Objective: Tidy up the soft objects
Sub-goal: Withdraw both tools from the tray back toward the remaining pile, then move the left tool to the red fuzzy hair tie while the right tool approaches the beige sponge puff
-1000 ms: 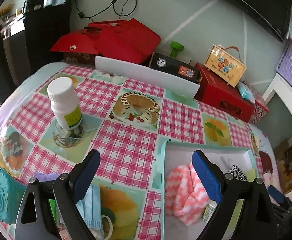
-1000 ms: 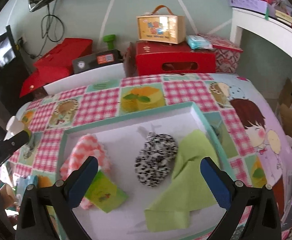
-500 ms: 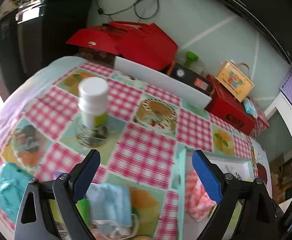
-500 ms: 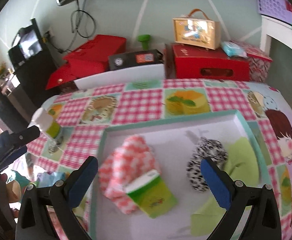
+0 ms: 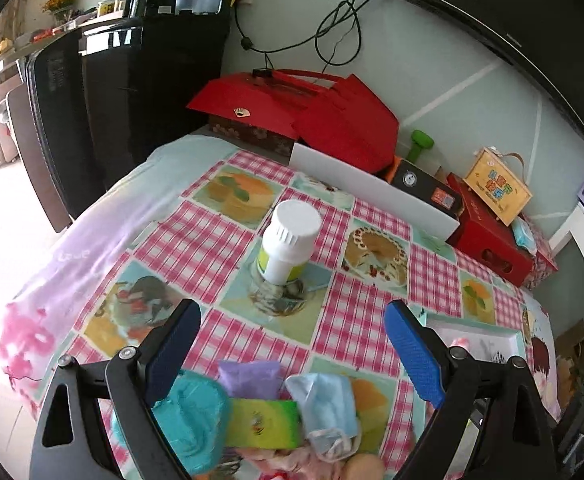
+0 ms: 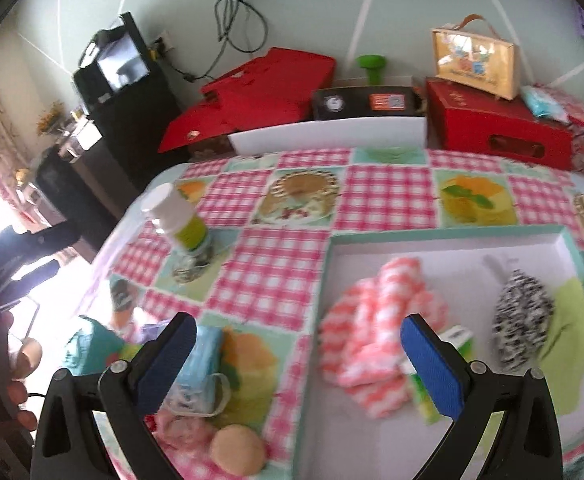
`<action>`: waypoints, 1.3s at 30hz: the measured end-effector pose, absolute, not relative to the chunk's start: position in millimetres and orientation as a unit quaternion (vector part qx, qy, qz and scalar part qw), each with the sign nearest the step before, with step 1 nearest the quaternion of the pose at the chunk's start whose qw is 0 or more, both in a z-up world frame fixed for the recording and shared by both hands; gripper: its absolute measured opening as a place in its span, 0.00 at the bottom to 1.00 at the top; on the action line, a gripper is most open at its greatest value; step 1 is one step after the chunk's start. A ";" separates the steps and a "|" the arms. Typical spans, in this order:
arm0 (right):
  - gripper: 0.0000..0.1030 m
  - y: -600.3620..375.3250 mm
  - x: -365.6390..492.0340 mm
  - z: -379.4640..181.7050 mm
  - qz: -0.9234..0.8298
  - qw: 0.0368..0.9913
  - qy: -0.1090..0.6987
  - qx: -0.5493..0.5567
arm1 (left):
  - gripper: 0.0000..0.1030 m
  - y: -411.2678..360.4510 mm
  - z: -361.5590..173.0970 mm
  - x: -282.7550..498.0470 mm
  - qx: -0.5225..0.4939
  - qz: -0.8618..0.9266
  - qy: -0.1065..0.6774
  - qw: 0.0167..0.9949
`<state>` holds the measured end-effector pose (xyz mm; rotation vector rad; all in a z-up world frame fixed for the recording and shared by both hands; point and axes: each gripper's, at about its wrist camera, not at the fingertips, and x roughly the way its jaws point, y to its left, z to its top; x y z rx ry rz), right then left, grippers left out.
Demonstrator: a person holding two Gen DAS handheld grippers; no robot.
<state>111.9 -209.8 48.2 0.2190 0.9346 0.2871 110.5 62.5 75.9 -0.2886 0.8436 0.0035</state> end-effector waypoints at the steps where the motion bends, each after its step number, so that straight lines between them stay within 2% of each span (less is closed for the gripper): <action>1: 1.00 -204.1 111.0 47.3 0.146 0.875 0.450 0.103 | 0.91 65.1 76.2 108.3 -0.140 0.001 0.411 0.901; 15: 1.00 -160.3 73.5 44.0 0.187 0.865 0.464 0.027 | 0.91 69.4 71.4 47.5 -0.129 -0.029 0.438 0.889; 29: 1.00 -140.9 13.9 8.8 0.175 0.849 0.496 -0.040 | 0.91 74.1 19.2 -5.1 -0.106 -0.036 0.478 0.871; 39: 1.00 -132.6 4.5 -3.1 0.177 0.836 0.515 -0.067 | 0.91 64.8 -24.3 -6.4 -0.090 -0.029 0.547 0.832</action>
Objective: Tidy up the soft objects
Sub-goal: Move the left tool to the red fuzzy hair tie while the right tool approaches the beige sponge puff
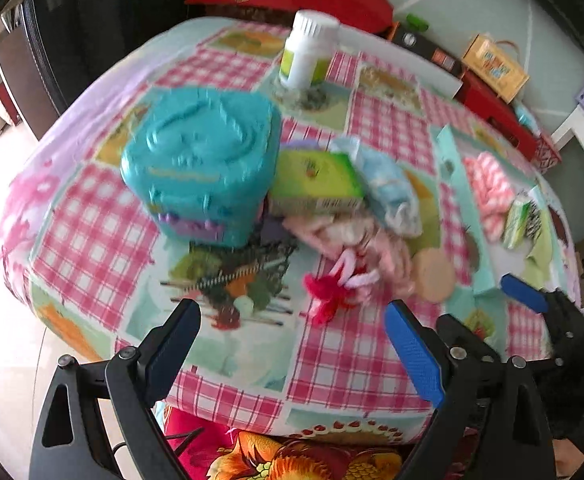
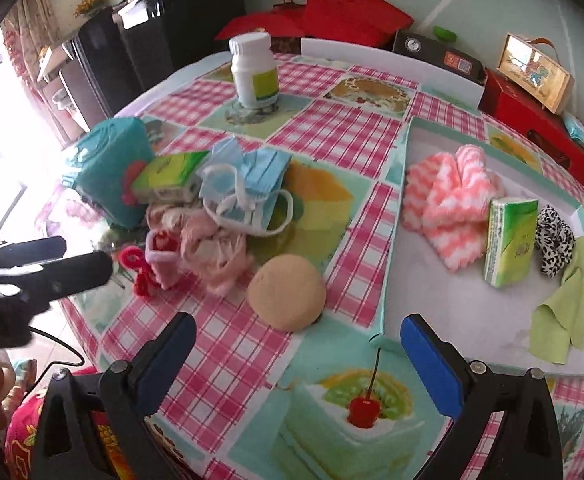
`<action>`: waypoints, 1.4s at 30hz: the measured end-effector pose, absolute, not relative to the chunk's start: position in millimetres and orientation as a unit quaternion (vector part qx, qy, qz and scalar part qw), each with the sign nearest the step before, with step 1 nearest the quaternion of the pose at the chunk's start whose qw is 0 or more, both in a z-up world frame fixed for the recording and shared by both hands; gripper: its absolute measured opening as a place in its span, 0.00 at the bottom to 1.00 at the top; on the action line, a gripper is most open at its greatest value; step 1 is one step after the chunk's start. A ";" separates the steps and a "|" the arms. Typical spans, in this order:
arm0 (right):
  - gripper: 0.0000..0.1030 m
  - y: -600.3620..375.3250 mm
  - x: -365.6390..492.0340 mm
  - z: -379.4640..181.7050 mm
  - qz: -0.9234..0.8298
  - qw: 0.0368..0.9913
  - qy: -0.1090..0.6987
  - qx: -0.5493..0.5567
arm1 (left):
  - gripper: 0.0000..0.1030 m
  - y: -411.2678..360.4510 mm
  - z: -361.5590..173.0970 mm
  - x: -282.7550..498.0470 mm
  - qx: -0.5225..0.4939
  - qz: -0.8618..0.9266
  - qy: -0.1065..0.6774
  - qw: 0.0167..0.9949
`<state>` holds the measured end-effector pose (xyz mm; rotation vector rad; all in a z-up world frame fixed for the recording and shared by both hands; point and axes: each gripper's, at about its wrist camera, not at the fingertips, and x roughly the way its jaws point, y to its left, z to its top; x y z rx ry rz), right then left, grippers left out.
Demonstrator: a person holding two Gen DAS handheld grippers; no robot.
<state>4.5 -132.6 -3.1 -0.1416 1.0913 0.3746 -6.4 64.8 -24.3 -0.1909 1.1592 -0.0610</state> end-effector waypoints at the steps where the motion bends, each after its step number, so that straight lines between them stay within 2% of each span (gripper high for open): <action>1: 1.00 -131.4 4.4 -3.9 0.176 0.836 0.516 -0.072 | 0.91 63.8 -27.5 -5.5 -0.088 -0.028 0.550 0.830; 9: 1.00 -124.2 4.2 -5.4 0.175 0.833 0.516 -0.093 | 0.89 52.4 -41.1 1.6 -0.082 -0.053 0.567 0.818; 13: 1.00 -122.7 6.3 -6.3 0.184 0.834 0.513 -0.089 | 0.84 47.1 -42.8 9.5 -0.078 -0.063 0.570 0.816; 17: 1.00 -119.8 10.0 -11.6 0.180 0.832 0.515 -0.097 | 0.84 45.6 -47.0 15.7 -0.074 -0.069 0.577 0.810; 18: 1.00 -120.0 10.6 -11.7 0.180 0.833 0.514 -0.096 | 0.83 45.0 -47.9 17.0 -0.075 -0.072 0.578 0.809; 20: 1.00 -120.0 11.1 -11.0 0.183 0.835 0.511 -0.091 | 0.70 44.3 -50.7 20.2 -0.077 -0.078 0.583 0.805; 24: 1.00 -119.4 9.9 -9.1 0.186 0.839 0.502 -0.095 | 0.69 41.9 -56.0 27.0 -0.078 -0.083 0.587 0.801; 30: 0.99 -111.3 3.6 -0.7 0.197 0.847 0.479 -0.121 | 0.58 32.3 -59.3 31.1 -0.070 -0.093 0.586 0.802; 35: 0.93 -106.2 2.2 -2.1 0.214 0.842 0.478 -0.127 | 0.52 29.7 -60.1 33.2 -0.075 -0.101 0.585 0.801; 38: 0.86 -105.9 4.5 -5.8 0.218 0.838 0.484 -0.125 | 0.51 34.4 -59.8 30.1 -0.076 -0.100 0.585 0.801; 42: 0.83 -108.0 9.5 -11.6 0.218 0.834 0.493 -0.122 | 0.51 41.4 -60.3 28.8 -0.080 -0.093 0.585 0.802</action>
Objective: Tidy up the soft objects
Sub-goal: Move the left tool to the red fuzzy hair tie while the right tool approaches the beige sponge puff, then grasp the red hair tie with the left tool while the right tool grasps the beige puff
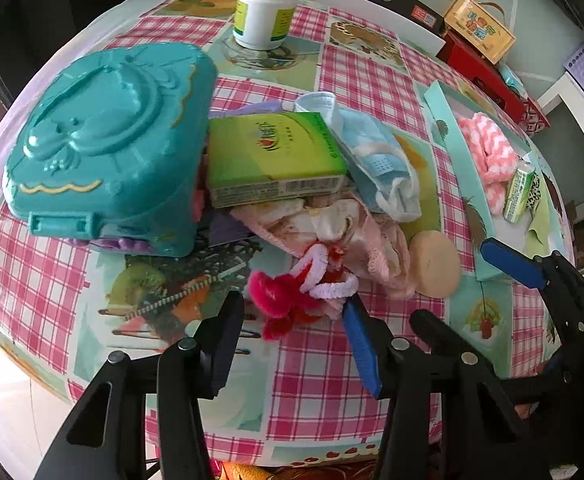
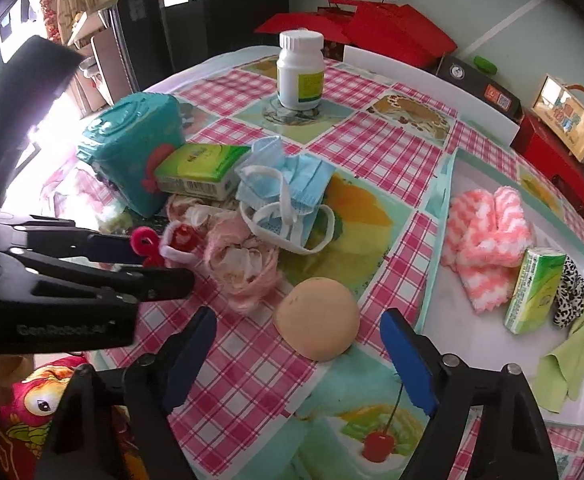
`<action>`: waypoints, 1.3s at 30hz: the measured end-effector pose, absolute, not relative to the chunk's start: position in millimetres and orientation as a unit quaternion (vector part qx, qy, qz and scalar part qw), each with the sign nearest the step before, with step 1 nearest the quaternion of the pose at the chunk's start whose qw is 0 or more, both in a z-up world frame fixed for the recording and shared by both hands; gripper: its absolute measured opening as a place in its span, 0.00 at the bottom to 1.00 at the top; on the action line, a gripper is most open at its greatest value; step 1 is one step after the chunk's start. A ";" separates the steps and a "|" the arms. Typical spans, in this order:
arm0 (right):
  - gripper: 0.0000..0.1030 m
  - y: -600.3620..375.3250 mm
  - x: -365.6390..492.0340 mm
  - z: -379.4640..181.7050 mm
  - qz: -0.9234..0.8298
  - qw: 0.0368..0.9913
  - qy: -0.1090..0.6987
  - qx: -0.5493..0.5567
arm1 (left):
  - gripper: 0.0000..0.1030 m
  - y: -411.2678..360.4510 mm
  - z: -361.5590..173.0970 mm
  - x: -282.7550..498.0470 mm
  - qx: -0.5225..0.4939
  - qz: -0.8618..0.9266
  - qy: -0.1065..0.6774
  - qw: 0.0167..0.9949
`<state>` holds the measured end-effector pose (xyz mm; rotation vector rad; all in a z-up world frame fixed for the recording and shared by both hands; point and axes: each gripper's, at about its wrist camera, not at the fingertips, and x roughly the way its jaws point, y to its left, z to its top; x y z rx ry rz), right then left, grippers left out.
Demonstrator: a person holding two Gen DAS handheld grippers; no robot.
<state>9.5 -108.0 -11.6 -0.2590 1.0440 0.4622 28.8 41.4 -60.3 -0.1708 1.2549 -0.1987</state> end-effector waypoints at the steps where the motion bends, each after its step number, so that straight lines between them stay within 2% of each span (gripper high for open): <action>1: 0.83 -109.0 11.8 -13.6 0.216 0.833 0.495 -0.122 | 0.51 42.9 -60.6 28.9 -0.082 -0.092 0.585 0.801; 6: 0.75 -111.5 19.0 -21.6 0.209 0.826 0.510 -0.117 | 0.51 47.4 -61.5 28.6 -0.089 -0.090 0.585 0.801; 12: 0.72 -111.1 23.6 -26.9 0.206 0.822 0.519 -0.115 | 0.51 53.4 -60.4 26.0 -0.097 -0.089 0.585 0.800; 25: 0.57 -109.3 21.4 -34.1 0.212 0.813 0.530 -0.112 | 0.51 56.7 -60.3 25.7 -0.100 -0.083 0.584 0.802; 28: 0.54 -110.8 21.4 -33.0 0.208 0.815 0.530 -0.112 | 0.39 54.5 -60.3 26.5 -0.101 -0.087 0.585 0.800; 34: 0.53 -110.1 17.8 -30.9 0.209 0.816 0.528 -0.112 | 0.29 51.2 -55.7 23.7 -0.099 -0.098 0.582 0.801; 37: 0.53 -110.8 16.9 -27.9 0.206 0.818 0.526 -0.110 | 0.08 50.9 -51.8 22.1 -0.096 -0.102 0.579 0.803; 39: 0.53 -112.3 15.4 -24.7 0.206 0.819 0.524 -0.109 | 0.08 50.6 -50.3 21.1 -0.096 -0.105 0.579 0.803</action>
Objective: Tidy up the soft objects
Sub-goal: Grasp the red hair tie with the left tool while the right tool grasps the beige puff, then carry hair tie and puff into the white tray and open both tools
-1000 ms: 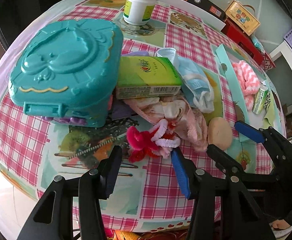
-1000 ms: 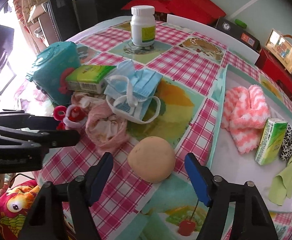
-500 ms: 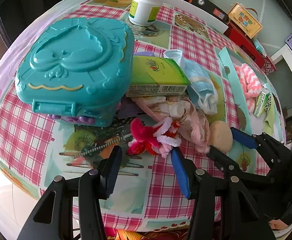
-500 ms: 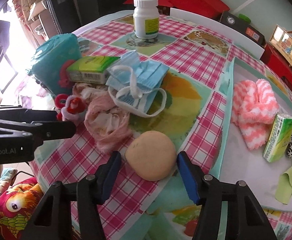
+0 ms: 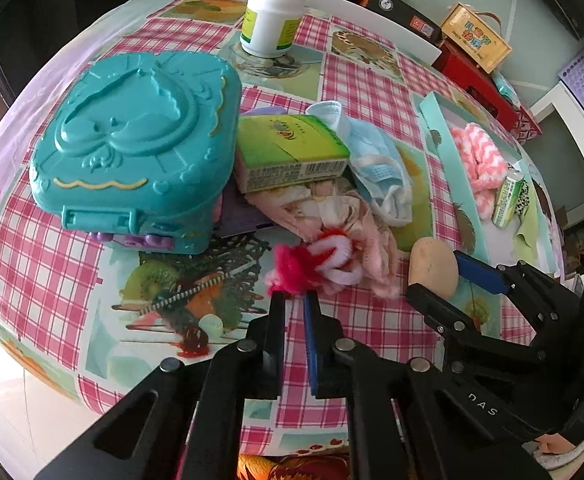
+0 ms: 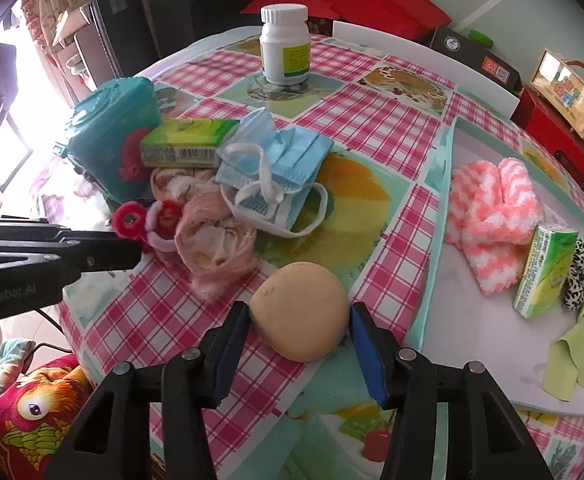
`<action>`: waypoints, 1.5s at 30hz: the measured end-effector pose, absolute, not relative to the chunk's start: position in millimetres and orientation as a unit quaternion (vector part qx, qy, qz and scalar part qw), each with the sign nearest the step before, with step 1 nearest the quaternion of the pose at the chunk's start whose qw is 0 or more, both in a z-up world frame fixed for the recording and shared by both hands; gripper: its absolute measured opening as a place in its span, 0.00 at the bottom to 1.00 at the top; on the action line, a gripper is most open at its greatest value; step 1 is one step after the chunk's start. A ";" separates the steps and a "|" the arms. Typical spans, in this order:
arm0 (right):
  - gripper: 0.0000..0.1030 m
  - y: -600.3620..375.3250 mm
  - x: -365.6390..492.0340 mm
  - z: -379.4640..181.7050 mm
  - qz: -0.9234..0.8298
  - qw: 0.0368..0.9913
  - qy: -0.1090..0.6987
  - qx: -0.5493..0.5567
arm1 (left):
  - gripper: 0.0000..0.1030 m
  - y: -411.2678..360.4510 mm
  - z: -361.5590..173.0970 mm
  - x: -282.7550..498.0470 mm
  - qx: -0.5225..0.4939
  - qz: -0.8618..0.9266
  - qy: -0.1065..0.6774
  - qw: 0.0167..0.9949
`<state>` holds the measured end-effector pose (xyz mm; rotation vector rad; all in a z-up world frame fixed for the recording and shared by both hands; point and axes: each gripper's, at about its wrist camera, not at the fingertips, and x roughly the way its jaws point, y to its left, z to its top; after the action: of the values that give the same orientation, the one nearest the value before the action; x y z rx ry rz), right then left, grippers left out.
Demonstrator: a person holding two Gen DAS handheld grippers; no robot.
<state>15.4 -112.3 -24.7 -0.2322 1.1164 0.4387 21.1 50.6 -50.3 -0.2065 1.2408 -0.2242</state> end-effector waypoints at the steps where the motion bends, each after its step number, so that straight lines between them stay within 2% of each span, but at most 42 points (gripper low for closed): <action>1: 0.53 -112.3 15.0 -23.2 0.206 0.820 0.523 -0.108 | 0.08 50.7 -49.5 20.5 -0.098 -0.106 0.579 0.803; 12: 0.53 -114.7 10.0 -14.9 0.205 0.822 0.521 -0.103 | 0.07 56.9 -46.1 13.5 -0.104 -0.105 0.579 0.802; 15: 0.53 -116.2 9.1 -13.6 0.202 0.823 0.521 -0.100 | 0.09 56.2 -43.1 14.3 -0.091 -0.105 0.575 0.806; 16: 0.53 -116.7 8.8 -13.1 0.202 0.824 0.520 -0.100 | 0.15 56.0 -42.1 14.7 -0.091 -0.106 0.574 0.807; 17: 0.53 -117.0 8.7 -12.7 0.202 0.824 0.519 -0.100 | 0.29 55.4 -40.6 14.6 -0.090 -0.108 0.571 0.809; 19: 0.53 -117.5 9.2 -12.1 0.203 0.825 0.518 -0.100 | 0.49 53.2 -37.7 14.9 -0.085 -0.108 0.565 0.814; 20: 0.53 -117.8 9.6 -12.2 0.203 0.825 0.518 -0.100 | 0.49 52.3 -36.2 15.3 -0.084 -0.108 0.561 0.817; 37: 0.53 -121.3 12.5 -19.2 0.201 0.824 0.523 -0.087 | 0.50 41.7 -60.9 37.6 -0.114 -0.078 0.573 0.808; 40: 0.53 -121.0 12.9 -20.4 0.199 0.823 0.525 -0.084 | 0.44 43.5 -61.2 37.1 -0.117 -0.077 0.573 0.808; 45: 0.53 -122.5 13.0 -21.0 0.198 0.823 0.526 -0.080 | 0.40 46.9 -59.7 32.2 -0.112 -0.075 0.573 0.808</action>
<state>13.0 -122.5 -21.0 -0.1703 1.1199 0.4206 32.2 46.9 -59.7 -0.2385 1.2253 -0.1614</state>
